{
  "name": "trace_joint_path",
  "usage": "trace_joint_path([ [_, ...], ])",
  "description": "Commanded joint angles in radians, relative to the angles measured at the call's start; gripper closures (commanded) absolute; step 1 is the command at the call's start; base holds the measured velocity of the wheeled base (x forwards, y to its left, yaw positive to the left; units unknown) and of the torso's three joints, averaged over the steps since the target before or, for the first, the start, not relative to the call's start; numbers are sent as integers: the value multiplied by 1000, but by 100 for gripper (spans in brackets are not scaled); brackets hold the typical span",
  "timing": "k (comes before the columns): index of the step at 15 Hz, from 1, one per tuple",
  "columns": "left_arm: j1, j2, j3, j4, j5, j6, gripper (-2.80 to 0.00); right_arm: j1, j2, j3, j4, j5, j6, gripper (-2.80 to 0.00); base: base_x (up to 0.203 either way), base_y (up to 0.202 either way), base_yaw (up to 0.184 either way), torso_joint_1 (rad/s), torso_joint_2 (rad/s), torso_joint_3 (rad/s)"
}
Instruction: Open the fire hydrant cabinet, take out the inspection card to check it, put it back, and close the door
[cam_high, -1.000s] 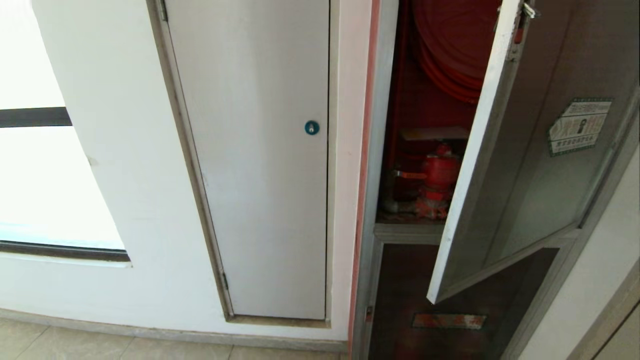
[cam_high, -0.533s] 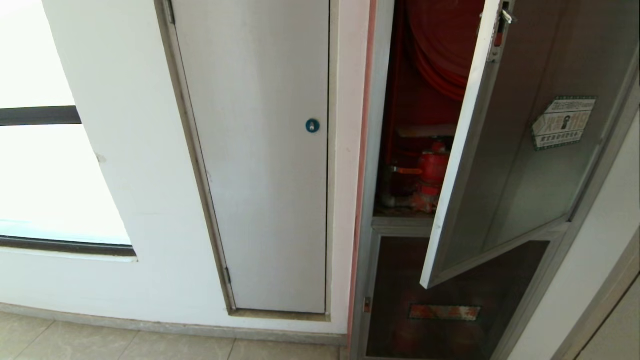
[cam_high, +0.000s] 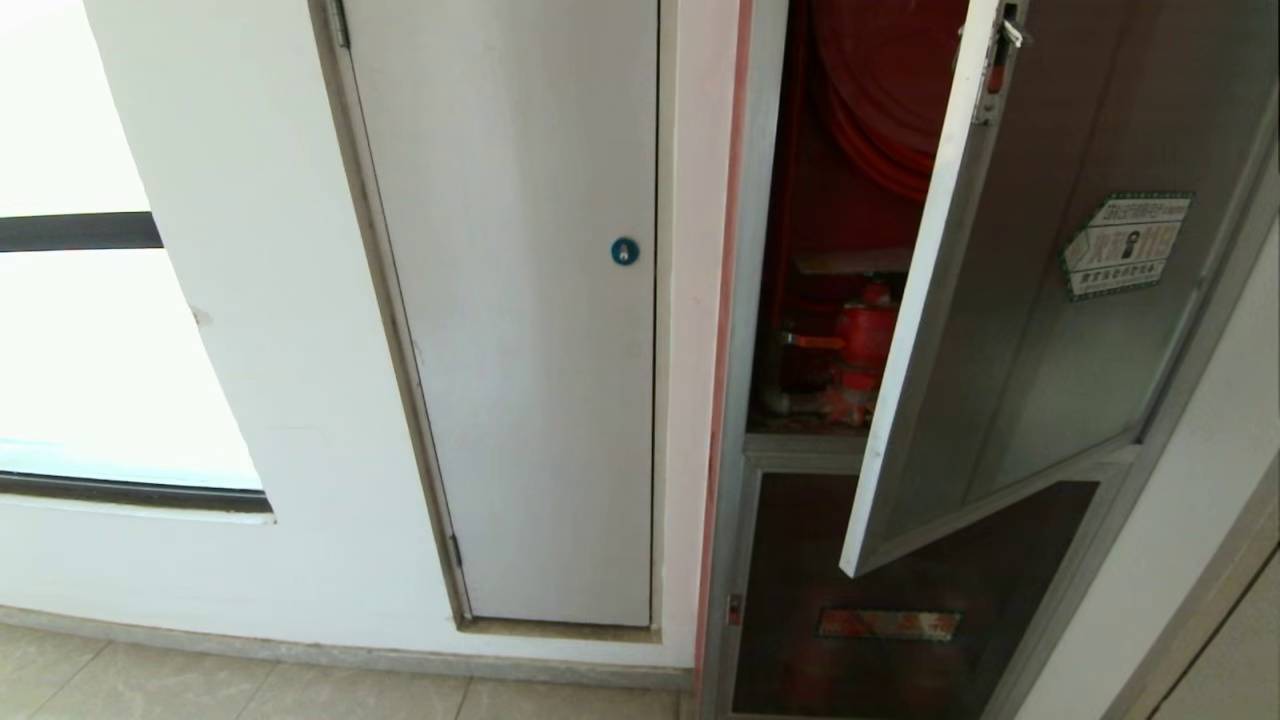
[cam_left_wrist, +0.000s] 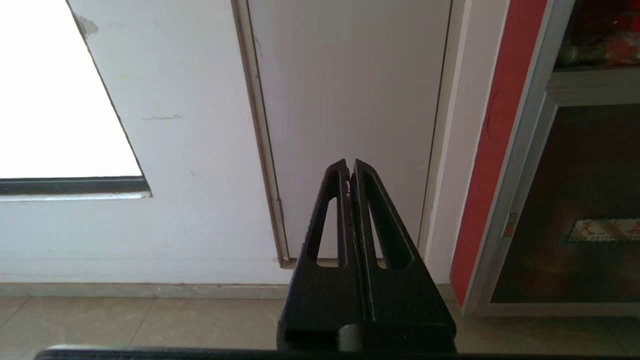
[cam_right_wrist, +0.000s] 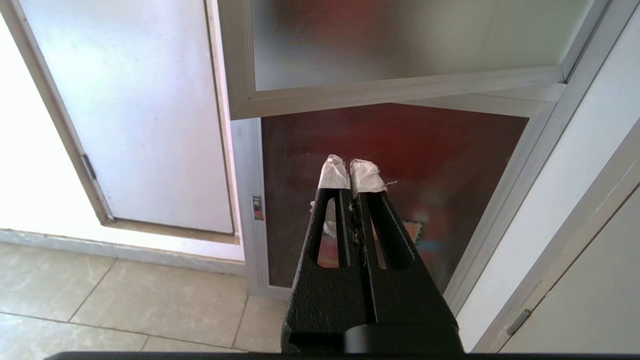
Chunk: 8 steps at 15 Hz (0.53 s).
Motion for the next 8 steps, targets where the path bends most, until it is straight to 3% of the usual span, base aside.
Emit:
trace_joint_path([
  [1, 0, 1, 28, 0, -1, 0, 0, 0, 1, 0, 0, 0, 0, 0, 0, 0, 0, 0, 0, 0],
  [4, 1, 1, 28, 1, -1, 0, 0, 0, 1, 0, 0, 0, 2, 0, 0, 0, 0, 0, 0, 0],
  [8, 0, 1, 28, 1, -1, 0, 0, 0, 1, -3, 3, -21, 61, 0, 0, 0, 0, 0, 0, 0],
])
